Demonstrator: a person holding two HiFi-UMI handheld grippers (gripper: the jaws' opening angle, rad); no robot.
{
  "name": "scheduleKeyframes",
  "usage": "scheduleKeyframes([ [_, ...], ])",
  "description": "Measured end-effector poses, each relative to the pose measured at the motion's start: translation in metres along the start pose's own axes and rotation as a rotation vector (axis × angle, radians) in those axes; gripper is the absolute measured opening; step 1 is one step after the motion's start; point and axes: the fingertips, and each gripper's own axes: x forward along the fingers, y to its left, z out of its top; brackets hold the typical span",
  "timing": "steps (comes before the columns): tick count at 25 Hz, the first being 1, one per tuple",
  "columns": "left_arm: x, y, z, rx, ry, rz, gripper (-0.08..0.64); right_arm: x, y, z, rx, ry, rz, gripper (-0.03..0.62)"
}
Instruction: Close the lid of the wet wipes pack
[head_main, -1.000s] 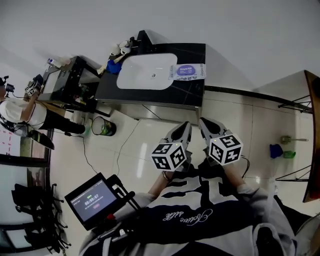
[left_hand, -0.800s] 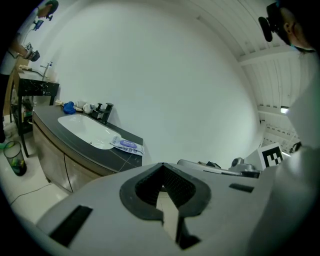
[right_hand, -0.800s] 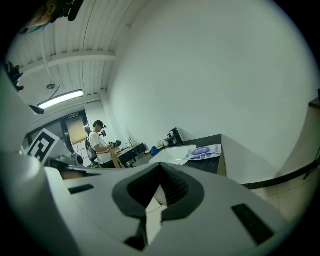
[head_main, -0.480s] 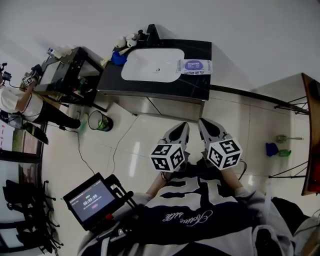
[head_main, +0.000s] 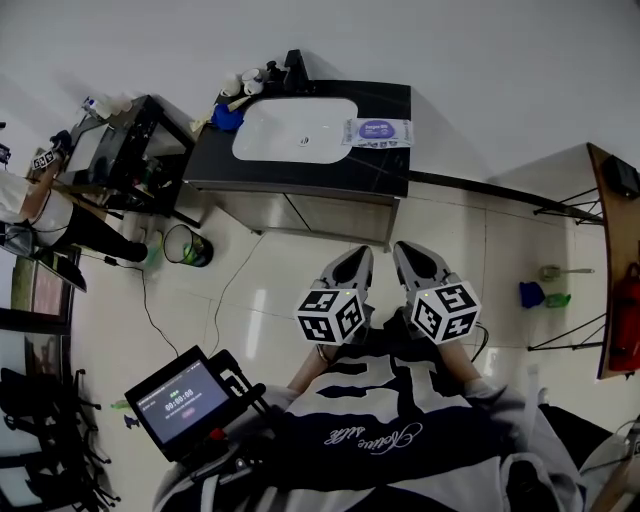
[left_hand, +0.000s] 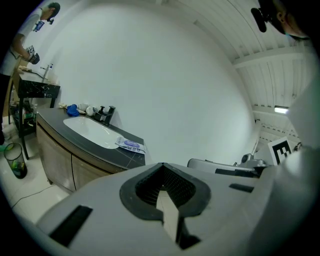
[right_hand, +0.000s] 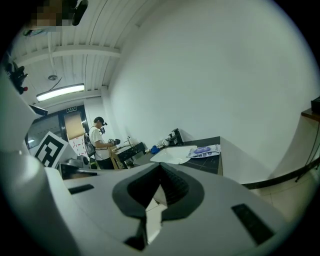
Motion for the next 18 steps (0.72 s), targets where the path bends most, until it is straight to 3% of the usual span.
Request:
scheduleKeyframes([
  [18, 0.011, 0.004, 0.010, 0.010, -0.009, 0.000, -0.002, 0.009, -0.008, 0.008, -0.013, -0.007, 0.005, -0.002],
])
